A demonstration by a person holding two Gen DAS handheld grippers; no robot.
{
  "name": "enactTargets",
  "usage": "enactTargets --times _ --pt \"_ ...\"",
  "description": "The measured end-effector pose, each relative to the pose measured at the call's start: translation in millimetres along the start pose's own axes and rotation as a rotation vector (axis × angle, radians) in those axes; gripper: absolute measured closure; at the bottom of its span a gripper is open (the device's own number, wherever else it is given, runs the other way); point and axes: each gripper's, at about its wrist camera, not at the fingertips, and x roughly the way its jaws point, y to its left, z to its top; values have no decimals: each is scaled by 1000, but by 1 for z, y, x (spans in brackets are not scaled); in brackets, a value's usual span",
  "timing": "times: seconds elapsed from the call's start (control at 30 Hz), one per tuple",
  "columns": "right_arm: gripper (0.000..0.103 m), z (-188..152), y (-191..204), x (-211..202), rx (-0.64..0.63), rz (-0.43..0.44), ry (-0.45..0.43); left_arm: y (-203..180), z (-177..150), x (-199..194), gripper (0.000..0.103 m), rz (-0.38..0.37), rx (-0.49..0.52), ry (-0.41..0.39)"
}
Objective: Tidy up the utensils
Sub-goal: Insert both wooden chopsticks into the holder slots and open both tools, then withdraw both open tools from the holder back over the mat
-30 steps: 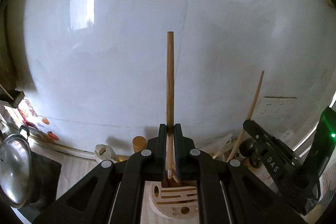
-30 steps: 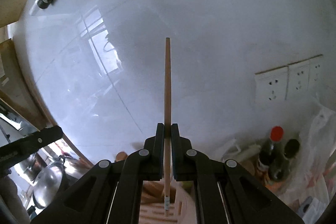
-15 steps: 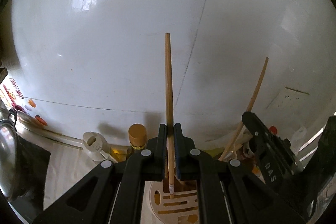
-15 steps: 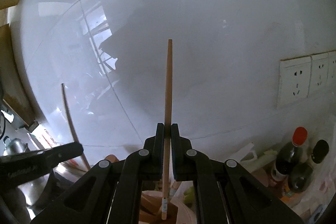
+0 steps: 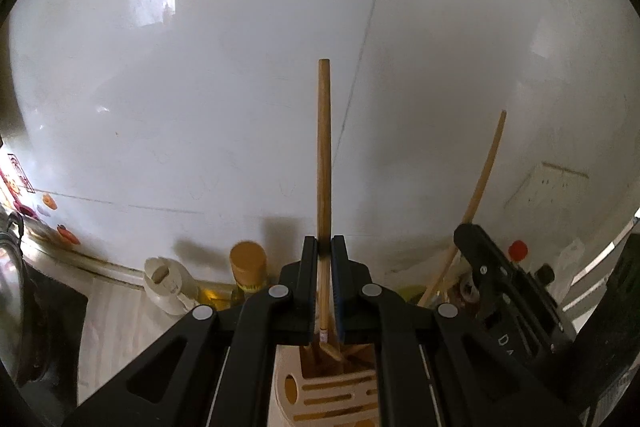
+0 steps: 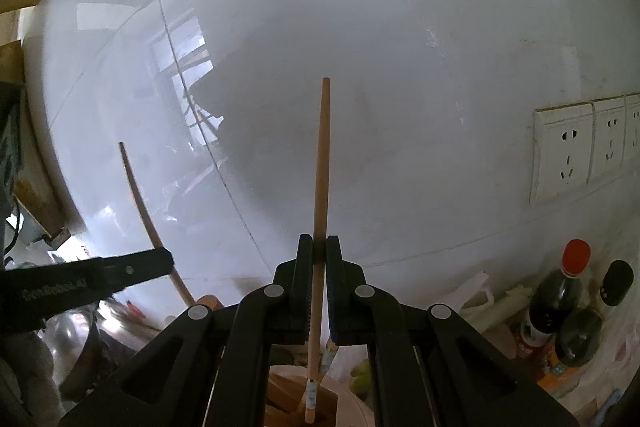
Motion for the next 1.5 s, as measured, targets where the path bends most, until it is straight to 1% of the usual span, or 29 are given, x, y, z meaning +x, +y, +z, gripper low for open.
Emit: enactTargets --times 0.2,0.23,0.4,0.43,0.47,0.5,0.53,0.57,0.6,0.63,0.7,0.73,0.77,0.8,0.83,0.87,0.9,1.0,1.07,1.23,1.27,1.37,1.5 --pt "97 -7 0 -4 -28 44 32 -4 -14 -5 99 -5 19 37" --pt "97 -8 0 -3 -36 57 54 -4 -16 -6 99 -7 17 47" --pt "96 -9 0 -7 -45 89 120 -2 -20 -23 91 18 9 42" --pt "93 -9 0 -11 -47 90 124 -2 -20 -27 78 33 8 38" --pt "85 -8 -2 -16 -42 94 127 0 -21 -31 52 54 4 31" --pt "79 -8 -4 -21 -36 94 132 2 -21 -35 37 64 -2 22" --pt "69 -7 -6 -26 -31 96 135 4 -23 -42 19 75 -13 3" --pt "65 -6 -9 -33 -25 94 132 7 -25 -48 17 88 -21 -18" --pt "64 -5 -11 -41 -22 84 132 9 -27 -53 17 99 -23 -29" --pt "61 -5 -14 -47 -15 77 131 10 -30 -57 14 110 -23 -31" --pt "54 -3 -22 -61 2 50 133 14 -39 -63 5 136 -27 -30" --pt "48 -3 -28 -71 19 31 138 15 -44 -66 0 147 -27 -33" --pt "40 -3 -33 -78 31 16 141 15 -50 -69 0 165 -22 -33" --pt "35 -4 -37 -86 39 -11 148 16 -56 -71 0 182 -18 -29" --pt "30 -5 -41 -92 51 -19 151 16 -65 -73 0 194 -22 -20" --pt "26 -8 -46 -100 63 -32 160 18 -71 -74 0 196 -28 -12" --pt "24 -11 -51 -108 68 -62 173 19 -79 -75 0 196 -34 -5" --pt "24 -23 -64 -129 90 -118 194 18 -105 -74 0 195 -38 30" --pt "23 -37 -76 -144 106 -157 212 14 -122 -71 0 201 -27 64" --pt "22 -86 -112 -174 148 -245 318 -4 -172 -53 0 209 28 165" --pt "22 -93 -116 -178 152 -252 332 -10 -183 -48 0 211 42 189" --pt "22 -126 -142 -192 173 -318 419 -33 -214 -29 0 224 78 274" --pt "23 -161 -179 -200 215 -383 529 -71 -256 1 0 189 128 394"
